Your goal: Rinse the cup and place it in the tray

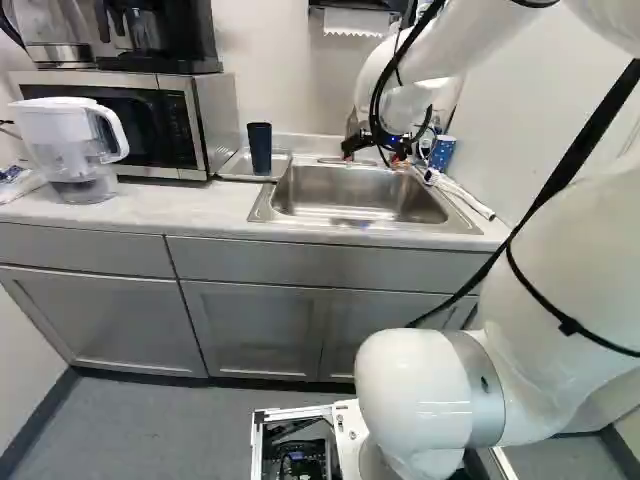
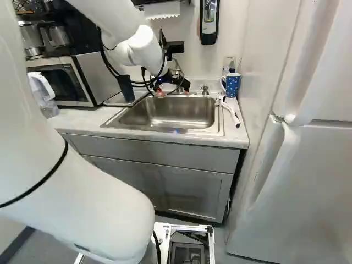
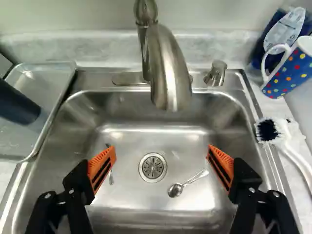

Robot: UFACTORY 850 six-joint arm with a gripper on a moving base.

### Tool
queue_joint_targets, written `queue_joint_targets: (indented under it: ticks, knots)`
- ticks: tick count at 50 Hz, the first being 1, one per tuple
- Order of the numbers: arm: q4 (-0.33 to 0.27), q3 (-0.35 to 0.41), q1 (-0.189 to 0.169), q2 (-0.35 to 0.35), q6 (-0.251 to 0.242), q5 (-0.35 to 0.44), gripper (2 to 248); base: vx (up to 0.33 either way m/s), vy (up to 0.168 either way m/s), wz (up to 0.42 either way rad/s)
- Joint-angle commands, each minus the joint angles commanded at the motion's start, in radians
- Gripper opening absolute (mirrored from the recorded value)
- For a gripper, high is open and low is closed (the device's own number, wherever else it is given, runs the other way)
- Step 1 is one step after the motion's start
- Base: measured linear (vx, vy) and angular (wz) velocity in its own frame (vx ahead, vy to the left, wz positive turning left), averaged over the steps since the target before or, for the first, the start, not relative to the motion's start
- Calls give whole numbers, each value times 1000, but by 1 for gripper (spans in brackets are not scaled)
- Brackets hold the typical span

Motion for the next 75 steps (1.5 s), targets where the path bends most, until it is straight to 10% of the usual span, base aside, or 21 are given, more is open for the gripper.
queue_joint_targets:
  ticks: [15,75]
  knots:
    - [0,0,0,0,0,-158,247,0,0,0]
    - [0,0,0,0,0,-158,247,0,0,0]
